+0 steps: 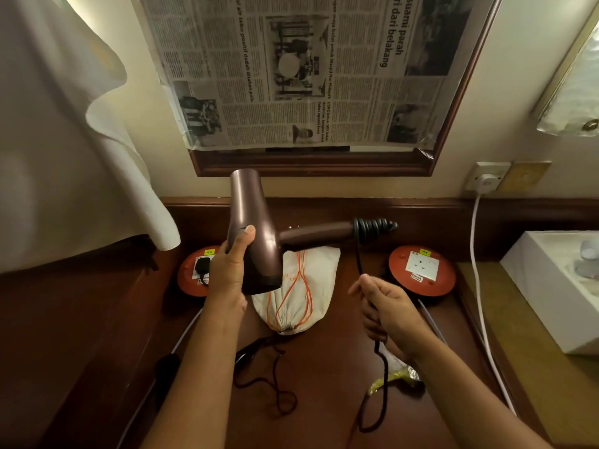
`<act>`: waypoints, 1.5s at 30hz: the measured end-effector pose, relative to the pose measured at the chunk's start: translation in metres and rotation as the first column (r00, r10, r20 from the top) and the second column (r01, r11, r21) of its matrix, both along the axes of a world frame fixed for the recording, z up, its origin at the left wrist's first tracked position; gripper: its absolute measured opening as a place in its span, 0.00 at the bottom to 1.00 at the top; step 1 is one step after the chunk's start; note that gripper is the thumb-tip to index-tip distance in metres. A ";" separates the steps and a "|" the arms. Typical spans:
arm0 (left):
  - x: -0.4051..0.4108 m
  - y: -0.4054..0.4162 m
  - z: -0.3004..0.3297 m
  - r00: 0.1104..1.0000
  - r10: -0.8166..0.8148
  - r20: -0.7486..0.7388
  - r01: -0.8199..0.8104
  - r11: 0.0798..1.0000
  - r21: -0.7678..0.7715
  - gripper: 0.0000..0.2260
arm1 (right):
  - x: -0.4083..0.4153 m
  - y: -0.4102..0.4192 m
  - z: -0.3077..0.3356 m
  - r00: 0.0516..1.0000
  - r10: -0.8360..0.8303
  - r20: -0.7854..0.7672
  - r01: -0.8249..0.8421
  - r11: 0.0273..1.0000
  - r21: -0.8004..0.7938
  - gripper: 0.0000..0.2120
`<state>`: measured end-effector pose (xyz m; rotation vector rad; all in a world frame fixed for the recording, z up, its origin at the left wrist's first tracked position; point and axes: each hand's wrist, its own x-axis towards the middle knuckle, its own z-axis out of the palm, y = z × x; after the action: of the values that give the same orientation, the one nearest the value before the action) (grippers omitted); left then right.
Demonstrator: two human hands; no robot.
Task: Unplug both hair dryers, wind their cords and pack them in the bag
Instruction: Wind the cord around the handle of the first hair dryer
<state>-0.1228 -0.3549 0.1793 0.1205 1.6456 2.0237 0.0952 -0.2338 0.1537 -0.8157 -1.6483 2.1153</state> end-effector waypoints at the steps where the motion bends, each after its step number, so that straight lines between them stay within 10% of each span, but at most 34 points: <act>1: -0.003 0.000 0.001 1.000 -0.001 0.025 0.001 1.000 0.018 0.36 | 0.001 -0.001 -0.001 1.000 0.000 0.024 0.000 1.000 -0.018 0.19; 10: -0.007 -0.002 0.007 0.999 -0.053 0.009 0.053 0.998 0.028 0.38 | 0.000 0.007 -0.017 0.995 0.075 -0.065 -0.090 0.958 -0.271 0.16; 30: -0.005 -0.015 0.024 0.980 -0.199 -0.031 0.197 0.979 -0.050 0.29 | -0.014 0.075 0.012 0.956 0.097 0.278 -0.162 0.962 0.222 0.14; 36: -0.009 -0.017 0.031 0.967 -0.255 -0.011 0.253 0.964 -0.083 0.33 | -0.020 0.104 0.058 0.885 -0.077 0.458 -0.319 0.616 0.720 0.11; 45: -0.009 -0.018 0.027 0.955 -0.294 -0.027 0.293 0.955 -0.051 0.32 | -0.026 0.118 0.114 0.854 -0.003 0.521 -0.459 0.467 0.756 0.05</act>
<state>-0.1319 -0.3729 0.2061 0.3635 1.5887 1.7664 0.0692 -0.1161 0.2679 -0.7498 -2.8326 0.8597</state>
